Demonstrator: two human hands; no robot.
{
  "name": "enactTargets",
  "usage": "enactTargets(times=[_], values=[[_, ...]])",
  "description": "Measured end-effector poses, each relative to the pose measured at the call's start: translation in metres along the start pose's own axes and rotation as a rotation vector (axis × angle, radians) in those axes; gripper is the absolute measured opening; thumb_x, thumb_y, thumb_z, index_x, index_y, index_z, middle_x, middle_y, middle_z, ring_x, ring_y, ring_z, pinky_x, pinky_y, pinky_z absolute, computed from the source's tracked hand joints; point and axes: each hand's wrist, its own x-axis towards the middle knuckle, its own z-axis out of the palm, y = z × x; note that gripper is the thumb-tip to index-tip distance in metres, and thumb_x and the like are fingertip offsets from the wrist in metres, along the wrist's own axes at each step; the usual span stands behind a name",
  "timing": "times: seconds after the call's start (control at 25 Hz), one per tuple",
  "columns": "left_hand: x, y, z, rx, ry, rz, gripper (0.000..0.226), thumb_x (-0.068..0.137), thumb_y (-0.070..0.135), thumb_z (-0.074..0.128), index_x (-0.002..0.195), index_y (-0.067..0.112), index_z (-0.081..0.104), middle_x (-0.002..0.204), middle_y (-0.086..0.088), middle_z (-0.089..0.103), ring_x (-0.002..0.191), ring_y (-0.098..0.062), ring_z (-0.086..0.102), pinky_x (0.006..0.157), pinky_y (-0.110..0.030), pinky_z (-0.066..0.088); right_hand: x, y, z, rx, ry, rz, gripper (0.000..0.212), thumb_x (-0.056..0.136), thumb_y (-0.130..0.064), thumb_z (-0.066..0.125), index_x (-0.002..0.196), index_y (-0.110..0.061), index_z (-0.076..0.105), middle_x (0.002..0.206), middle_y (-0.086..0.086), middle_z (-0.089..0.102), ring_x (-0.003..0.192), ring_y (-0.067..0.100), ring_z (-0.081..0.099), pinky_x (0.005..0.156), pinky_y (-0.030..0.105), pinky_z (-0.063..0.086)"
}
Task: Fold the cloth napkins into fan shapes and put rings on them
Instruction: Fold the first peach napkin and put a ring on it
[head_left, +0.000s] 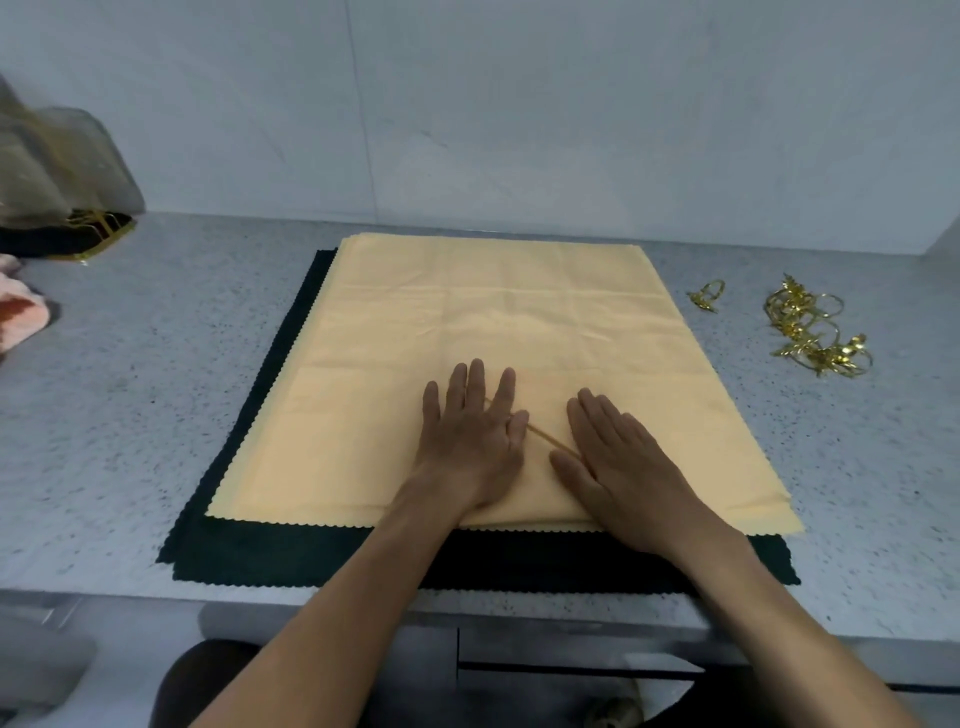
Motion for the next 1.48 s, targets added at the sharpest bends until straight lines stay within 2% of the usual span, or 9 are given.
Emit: enactTargets(times=[0.28, 0.56, 0.68, 0.8, 0.92, 1.04, 1.16, 1.32, 1.48], values=[[0.001, -0.003, -0.004, -0.127, 0.026, -0.015, 0.058, 0.104, 0.045, 0.016, 0.158, 0.028, 0.004, 0.165, -0.004, -0.011, 0.150, -0.016, -0.015, 0.121, -0.046, -0.009, -0.029, 0.009, 0.009, -0.002, 0.090, -0.066, 0.093, 0.081, -0.062, -0.027, 0.158, -0.022, 0.007, 0.157, -0.013, -0.011, 0.145, 0.001, -0.009, 0.116, 0.019, -0.007], [-0.066, -0.052, -0.024, -0.096, 0.014, 0.650, 0.072, 0.089, 0.066, 0.043, 0.150, 0.028, 0.037, 0.160, 0.012, 0.018, 0.148, 0.002, 0.010, 0.122, -0.028, -0.002, -0.029, 0.011, 0.015, -0.003, 0.177, -0.091, 0.076, 0.097, -0.053, -0.005, 0.154, -0.014, 0.026, 0.161, -0.001, 0.014, 0.149, 0.016, 0.018, 0.118, 0.029, 0.011], [-0.075, -0.053, -0.009, -0.184, 0.054, 0.574, 0.060, 0.088, 0.043, 0.037, 0.143, 0.022, 0.049, 0.153, 0.003, 0.038, 0.143, -0.004, 0.029, 0.122, -0.026, 0.014, -0.031, 0.005, 0.010, 0.060, 0.155, -0.061, 0.076, 0.096, -0.053, -0.003, 0.154, -0.015, 0.029, 0.161, -0.001, 0.018, 0.149, 0.016, 0.019, 0.117, 0.026, 0.009], [-0.076, -0.040, -0.006, -0.219, 0.207, 0.497, 0.052, 0.083, 0.027, 0.040, 0.130, 0.018, 0.063, 0.136, 0.001, 0.060, 0.126, -0.012, 0.054, 0.113, -0.030, 0.035, -0.036, -0.002, 0.006, 0.020, 0.242, -0.042, 0.055, 0.099, -0.037, 0.026, 0.133, -0.009, 0.059, 0.142, 0.009, 0.055, 0.129, 0.025, 0.054, 0.108, 0.034, 0.034], [-0.070, -0.039, -0.021, -0.384, 0.129, 0.349, 0.031, 0.086, 0.032, 0.050, 0.112, 0.028, 0.068, 0.106, 0.010, 0.072, 0.096, -0.010, 0.066, 0.090, -0.030, 0.052, -0.037, -0.002, 0.004, 0.110, 0.362, -0.075, 0.035, 0.100, -0.032, 0.042, 0.119, -0.016, 0.066, 0.126, 0.000, 0.065, 0.110, 0.021, 0.064, 0.093, 0.032, 0.050], [-0.050, -0.040, -0.031, -0.565, 0.120, 0.267, 0.018, 0.094, 0.032, 0.061, 0.079, 0.021, 0.062, 0.071, 0.007, 0.062, 0.067, -0.008, 0.056, 0.068, -0.031, 0.045, -0.039, -0.003, -0.009, 0.238, 0.339, -0.065, 0.002, 0.099, -0.028, 0.053, 0.100, -0.027, 0.054, 0.108, -0.014, 0.052, 0.082, 0.007, 0.053, 0.066, 0.030, 0.048], [-0.038, -0.034, -0.025, -0.550, 0.176, 0.135, 0.037, 0.094, 0.030, 0.060, 0.066, 0.008, 0.049, 0.057, 0.001, 0.048, 0.055, -0.012, 0.041, 0.057, -0.028, 0.031, -0.036, -0.002, -0.011, 0.251, 0.338, -0.040, 0.023, 0.100, -0.031, 0.045, 0.078, -0.026, 0.046, 0.088, -0.010, 0.047, 0.073, 0.008, 0.046, 0.063, 0.031, 0.042], [-0.032, -0.027, -0.017, -0.527, 0.253, -0.013, 0.031, 0.092, 0.032, 0.063, 0.066, 0.017, 0.057, 0.061, 0.008, 0.056, 0.063, -0.009, 0.052, 0.068, -0.031, 0.035, -0.034, 0.000, -0.012, 0.255, 0.317, -0.008, 0.037, 0.100, -0.044, 0.040, 0.075, -0.022, 0.056, 0.082, -0.010, 0.051, 0.078, 0.008, 0.046, 0.065, 0.030, 0.041], [-0.030, -0.024, -0.024, -0.496, 0.248, -0.063, 0.020, 0.088, 0.037, 0.065, 0.073, 0.025, 0.061, 0.071, 0.011, 0.060, 0.072, -0.003, 0.054, 0.081, -0.037, 0.042, -0.035, -0.001, -0.009, 0.296, 0.404, 0.029, 0.015, 0.094, -0.037, 0.059, 0.086, -0.025, 0.065, 0.078, -0.013, 0.056, 0.077, 0.007, 0.049, 0.065, 0.029, 0.045]])
